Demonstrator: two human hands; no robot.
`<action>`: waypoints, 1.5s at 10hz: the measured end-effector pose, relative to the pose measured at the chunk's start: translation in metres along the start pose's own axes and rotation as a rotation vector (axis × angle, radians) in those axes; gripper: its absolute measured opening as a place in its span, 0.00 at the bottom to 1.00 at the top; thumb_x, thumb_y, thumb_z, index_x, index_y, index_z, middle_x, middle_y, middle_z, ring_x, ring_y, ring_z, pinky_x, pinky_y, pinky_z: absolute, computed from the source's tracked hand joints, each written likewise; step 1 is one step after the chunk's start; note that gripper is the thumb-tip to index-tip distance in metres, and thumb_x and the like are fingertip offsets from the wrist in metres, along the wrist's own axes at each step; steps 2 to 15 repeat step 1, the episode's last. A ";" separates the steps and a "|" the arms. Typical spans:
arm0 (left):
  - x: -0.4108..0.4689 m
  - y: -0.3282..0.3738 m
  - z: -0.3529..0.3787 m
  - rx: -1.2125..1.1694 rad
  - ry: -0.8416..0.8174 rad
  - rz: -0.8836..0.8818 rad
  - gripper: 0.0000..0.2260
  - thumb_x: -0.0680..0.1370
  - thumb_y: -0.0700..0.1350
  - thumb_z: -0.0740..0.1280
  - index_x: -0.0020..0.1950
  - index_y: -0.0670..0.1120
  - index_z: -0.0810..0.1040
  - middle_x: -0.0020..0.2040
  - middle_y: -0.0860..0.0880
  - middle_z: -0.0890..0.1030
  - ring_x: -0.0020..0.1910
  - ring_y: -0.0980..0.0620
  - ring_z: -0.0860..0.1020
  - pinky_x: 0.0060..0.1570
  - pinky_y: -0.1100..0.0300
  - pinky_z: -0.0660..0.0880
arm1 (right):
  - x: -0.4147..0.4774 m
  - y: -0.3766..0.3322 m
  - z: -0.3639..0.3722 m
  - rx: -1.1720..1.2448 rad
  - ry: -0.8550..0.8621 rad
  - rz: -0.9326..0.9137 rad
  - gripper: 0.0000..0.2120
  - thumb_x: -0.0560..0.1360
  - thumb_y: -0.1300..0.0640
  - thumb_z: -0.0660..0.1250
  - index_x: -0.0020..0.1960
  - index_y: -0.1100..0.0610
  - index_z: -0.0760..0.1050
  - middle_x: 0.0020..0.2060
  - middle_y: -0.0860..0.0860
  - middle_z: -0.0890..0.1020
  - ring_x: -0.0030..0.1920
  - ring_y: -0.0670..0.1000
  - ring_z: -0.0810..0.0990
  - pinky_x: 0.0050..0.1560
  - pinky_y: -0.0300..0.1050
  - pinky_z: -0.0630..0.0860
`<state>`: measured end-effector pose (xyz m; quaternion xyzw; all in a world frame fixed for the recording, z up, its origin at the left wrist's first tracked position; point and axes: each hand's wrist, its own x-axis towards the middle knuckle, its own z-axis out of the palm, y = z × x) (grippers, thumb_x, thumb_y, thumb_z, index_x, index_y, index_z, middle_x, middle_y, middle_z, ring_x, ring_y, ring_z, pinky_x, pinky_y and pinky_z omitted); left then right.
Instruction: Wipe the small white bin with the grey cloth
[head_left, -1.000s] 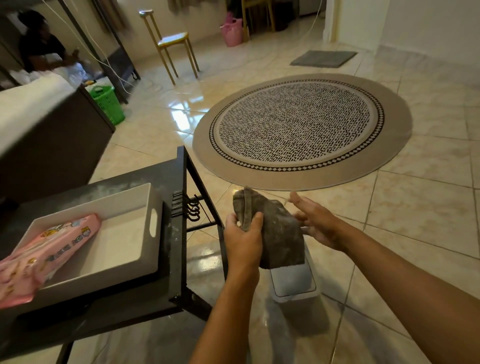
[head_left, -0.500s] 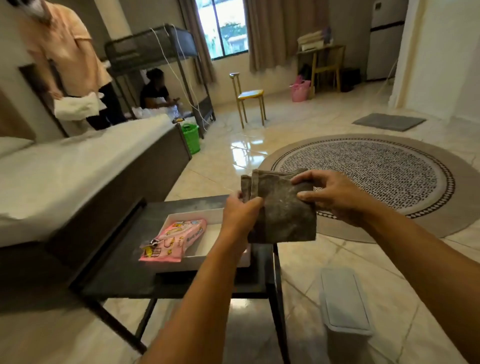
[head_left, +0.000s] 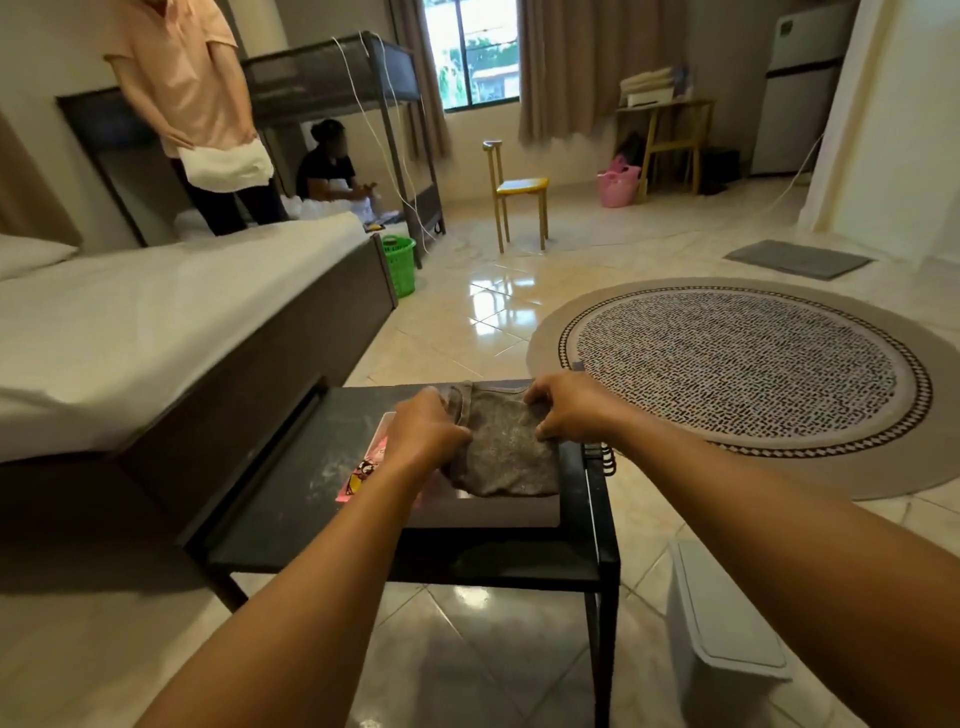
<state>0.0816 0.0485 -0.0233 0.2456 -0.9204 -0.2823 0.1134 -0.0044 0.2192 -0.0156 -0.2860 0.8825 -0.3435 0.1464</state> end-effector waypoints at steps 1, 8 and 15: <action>0.001 0.003 0.008 0.083 -0.045 0.027 0.07 0.73 0.42 0.73 0.47 0.43 0.77 0.45 0.44 0.81 0.40 0.48 0.80 0.32 0.55 0.77 | 0.003 0.000 0.004 -0.181 0.013 -0.001 0.27 0.71 0.64 0.74 0.69 0.58 0.73 0.63 0.57 0.80 0.60 0.55 0.79 0.60 0.48 0.78; 0.001 0.003 0.008 0.083 -0.045 0.027 0.07 0.73 0.42 0.73 0.47 0.43 0.77 0.45 0.44 0.81 0.40 0.48 0.80 0.32 0.55 0.77 | 0.003 0.000 0.004 -0.181 0.013 -0.001 0.27 0.71 0.64 0.74 0.69 0.58 0.73 0.63 0.57 0.80 0.60 0.55 0.79 0.60 0.48 0.78; 0.001 0.003 0.008 0.083 -0.045 0.027 0.07 0.73 0.42 0.73 0.47 0.43 0.77 0.45 0.44 0.81 0.40 0.48 0.80 0.32 0.55 0.77 | 0.003 0.000 0.004 -0.181 0.013 -0.001 0.27 0.71 0.64 0.74 0.69 0.58 0.73 0.63 0.57 0.80 0.60 0.55 0.79 0.60 0.48 0.78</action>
